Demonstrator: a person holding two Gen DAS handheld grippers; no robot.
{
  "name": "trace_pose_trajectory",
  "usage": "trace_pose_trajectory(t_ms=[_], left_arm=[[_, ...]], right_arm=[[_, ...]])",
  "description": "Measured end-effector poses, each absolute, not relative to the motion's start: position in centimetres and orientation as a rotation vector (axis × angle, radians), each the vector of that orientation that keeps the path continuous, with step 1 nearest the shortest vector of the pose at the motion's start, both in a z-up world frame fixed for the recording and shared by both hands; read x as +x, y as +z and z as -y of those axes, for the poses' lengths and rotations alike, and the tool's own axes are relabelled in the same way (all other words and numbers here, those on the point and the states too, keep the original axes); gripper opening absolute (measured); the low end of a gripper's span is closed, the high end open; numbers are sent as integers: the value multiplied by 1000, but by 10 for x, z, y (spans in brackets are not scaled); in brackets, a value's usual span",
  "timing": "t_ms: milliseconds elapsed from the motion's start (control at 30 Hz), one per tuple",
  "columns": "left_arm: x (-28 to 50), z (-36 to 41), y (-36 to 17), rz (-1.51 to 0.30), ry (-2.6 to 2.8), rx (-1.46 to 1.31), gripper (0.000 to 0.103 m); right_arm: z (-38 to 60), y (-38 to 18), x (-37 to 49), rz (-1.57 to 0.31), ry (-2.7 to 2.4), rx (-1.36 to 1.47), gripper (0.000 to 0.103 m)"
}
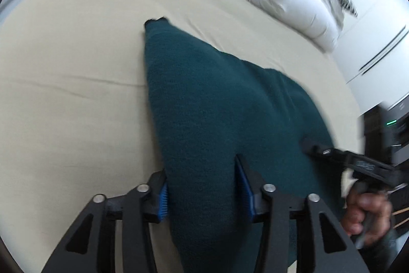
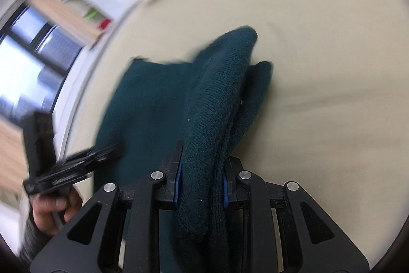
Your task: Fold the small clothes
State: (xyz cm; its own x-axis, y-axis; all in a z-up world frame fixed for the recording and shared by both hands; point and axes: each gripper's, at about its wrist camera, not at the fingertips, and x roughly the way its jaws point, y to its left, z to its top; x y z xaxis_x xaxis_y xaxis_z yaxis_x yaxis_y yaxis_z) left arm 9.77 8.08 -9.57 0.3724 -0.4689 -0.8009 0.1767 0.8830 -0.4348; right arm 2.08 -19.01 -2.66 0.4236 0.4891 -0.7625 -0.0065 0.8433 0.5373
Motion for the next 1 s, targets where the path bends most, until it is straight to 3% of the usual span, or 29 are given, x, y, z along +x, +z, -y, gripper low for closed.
trace_pose_trajectory(t_ms=[133,633,800,1000], left_arm=[[93,-82,-101,-1093,-430,-308,56],[87,-97,-110,-1064,-446,-420,61],[84,-97,-105,-1057,-424,-428,62],[59,-100,-91,-1008,-337,-408,67]], right_arm=[[220,-63,20,-1045,419,769,23],[227,-69,24,-991,474,782,26],[251,-59,9,-956,370,772,37],[284,-31,-28,-897,49,660,41]])
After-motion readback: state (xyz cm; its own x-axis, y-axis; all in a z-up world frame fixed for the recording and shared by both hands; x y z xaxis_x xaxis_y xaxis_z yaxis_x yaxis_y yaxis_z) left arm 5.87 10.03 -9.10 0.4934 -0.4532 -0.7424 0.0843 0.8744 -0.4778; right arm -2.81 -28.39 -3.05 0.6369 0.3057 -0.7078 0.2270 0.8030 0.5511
